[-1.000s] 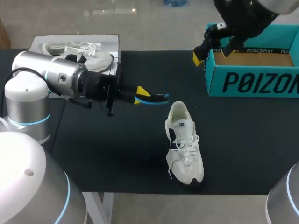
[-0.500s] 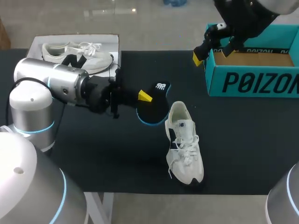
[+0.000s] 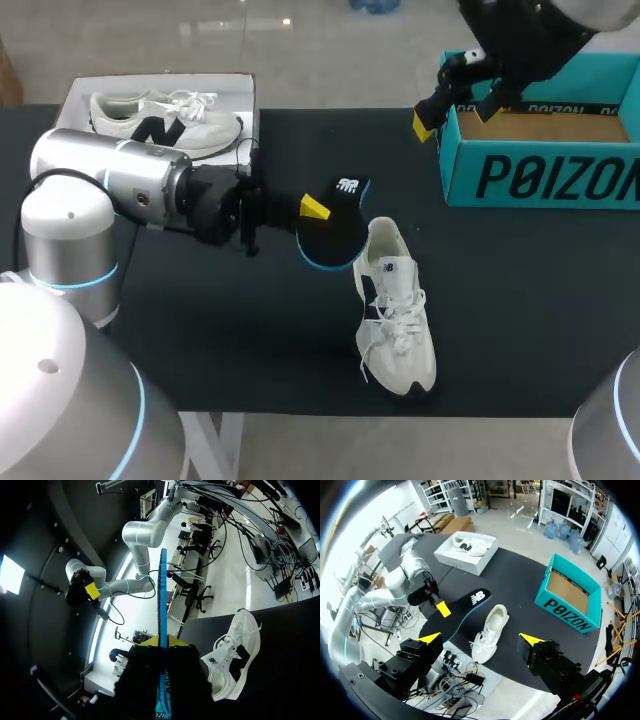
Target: Take the shoe out of the shoebox, open the shoe tongue, remove and reinsert the insole, then place the shoe into the shoebox
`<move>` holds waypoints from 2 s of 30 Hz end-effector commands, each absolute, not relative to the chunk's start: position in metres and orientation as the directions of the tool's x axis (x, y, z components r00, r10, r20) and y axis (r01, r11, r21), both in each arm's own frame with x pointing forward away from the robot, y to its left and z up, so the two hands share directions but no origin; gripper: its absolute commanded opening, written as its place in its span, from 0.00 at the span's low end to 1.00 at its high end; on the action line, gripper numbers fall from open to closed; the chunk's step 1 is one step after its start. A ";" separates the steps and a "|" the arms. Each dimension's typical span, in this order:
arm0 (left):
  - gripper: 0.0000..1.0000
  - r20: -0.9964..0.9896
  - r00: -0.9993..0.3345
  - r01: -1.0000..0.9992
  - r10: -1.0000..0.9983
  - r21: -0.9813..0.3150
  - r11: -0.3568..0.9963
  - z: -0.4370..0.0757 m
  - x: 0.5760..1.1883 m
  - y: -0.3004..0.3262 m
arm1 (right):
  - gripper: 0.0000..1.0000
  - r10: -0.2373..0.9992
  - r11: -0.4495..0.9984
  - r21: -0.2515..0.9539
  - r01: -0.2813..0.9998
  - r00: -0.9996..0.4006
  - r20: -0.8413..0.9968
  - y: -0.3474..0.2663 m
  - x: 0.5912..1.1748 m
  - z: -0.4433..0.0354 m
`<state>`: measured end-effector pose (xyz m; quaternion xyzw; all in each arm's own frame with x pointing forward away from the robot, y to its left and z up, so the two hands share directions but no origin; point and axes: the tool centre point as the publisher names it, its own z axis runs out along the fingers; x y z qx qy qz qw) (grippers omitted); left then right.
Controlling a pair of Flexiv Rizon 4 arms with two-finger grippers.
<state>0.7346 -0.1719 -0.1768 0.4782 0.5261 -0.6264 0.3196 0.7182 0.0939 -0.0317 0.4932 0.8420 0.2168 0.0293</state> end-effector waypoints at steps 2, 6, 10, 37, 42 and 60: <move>0.00 -0.936 -0.337 0.905 0.101 -0.352 -0.241 -0.178 0.734 -0.174 | 1.00 0.844 0.421 0.390 0.819 -0.511 0.164 0.096 0.720 -0.032; 0.00 -0.952 -0.301 0.920 0.059 -0.306 -0.244 -0.173 0.732 -0.174 | 1.00 0.844 0.421 0.390 0.819 -0.511 0.164 0.096 0.720 -0.032; 0.00 -0.995 -0.097 0.961 0.021 -0.099 -0.258 -0.172 0.732 -0.169 | 1.00 0.844 0.421 0.390 0.819 -0.511 0.164 0.096 0.720 -0.032; 0.00 -0.980 0.198 0.971 -0.004 0.196 -0.140 -0.177 0.785 -0.188 | 1.00 0.844 0.421 0.390 0.819 -0.511 0.164 0.096 0.720 -0.032; 0.00 -0.981 0.193 0.975 -0.003 0.192 -0.113 -0.178 0.803 -0.193 | 1.00 0.844 0.421 0.390 0.819 -0.511 0.164 0.096 0.720 -0.032; 0.00 -0.976 0.217 0.970 -0.008 0.216 -0.112 -0.175 0.810 -0.197 | 1.00 0.844 0.421 0.390 0.819 -0.511 0.164 0.096 0.720 -0.032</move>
